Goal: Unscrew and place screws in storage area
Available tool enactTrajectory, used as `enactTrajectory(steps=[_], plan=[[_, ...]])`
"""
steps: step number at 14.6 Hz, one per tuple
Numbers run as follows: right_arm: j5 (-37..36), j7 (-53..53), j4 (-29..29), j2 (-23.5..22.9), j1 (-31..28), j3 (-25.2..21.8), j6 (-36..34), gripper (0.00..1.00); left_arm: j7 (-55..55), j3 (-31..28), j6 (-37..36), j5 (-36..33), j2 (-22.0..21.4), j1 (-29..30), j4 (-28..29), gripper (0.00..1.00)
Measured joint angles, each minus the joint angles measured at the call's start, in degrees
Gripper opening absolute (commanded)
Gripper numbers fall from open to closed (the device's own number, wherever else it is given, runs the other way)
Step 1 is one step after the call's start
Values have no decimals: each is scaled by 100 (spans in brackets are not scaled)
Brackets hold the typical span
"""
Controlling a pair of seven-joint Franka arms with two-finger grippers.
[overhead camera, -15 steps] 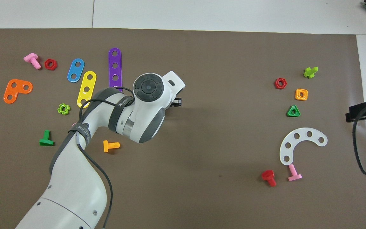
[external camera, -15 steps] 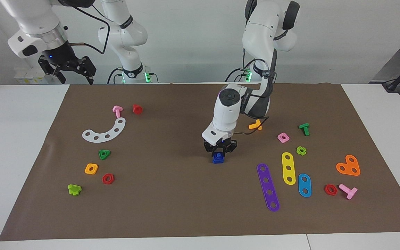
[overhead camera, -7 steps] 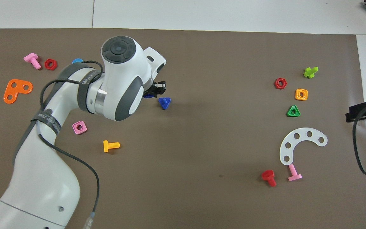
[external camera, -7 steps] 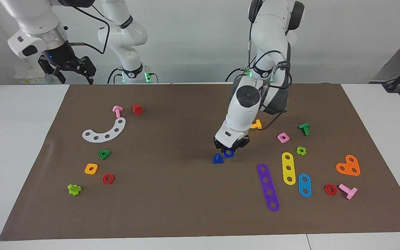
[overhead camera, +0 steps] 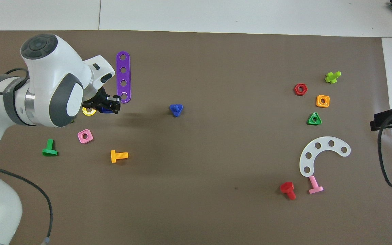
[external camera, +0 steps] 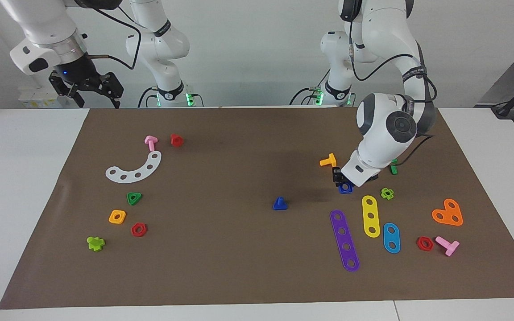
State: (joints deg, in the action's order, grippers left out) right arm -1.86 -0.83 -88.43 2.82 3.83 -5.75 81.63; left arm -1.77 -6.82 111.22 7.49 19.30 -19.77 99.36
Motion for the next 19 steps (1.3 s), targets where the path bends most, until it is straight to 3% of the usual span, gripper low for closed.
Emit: enactTrajectory(steps=[2,5,8,14,17,19], plan=[[0,0,0,0,0,0,0,100,55,33,810,0,-141,-12,697,37],[0,0,0,1,-4,-1,0,100,72,76,1599,0,-301,-23,1454,60],[0,10,-1,14,-22,-1,61,100,84,89,1768,0,-392,-29,1661,100],[47,21,290,-283,238,45,495,100,85,68,1479,0,-489,-44,1286,100],[81,-659,479,-902,636,252,874,100,84,-92,376,-56,-742,136,658,100],[130,-1482,729,-1547,1010,460,1268,100,102,-266,-162,-336,-1096,296,569,100]])
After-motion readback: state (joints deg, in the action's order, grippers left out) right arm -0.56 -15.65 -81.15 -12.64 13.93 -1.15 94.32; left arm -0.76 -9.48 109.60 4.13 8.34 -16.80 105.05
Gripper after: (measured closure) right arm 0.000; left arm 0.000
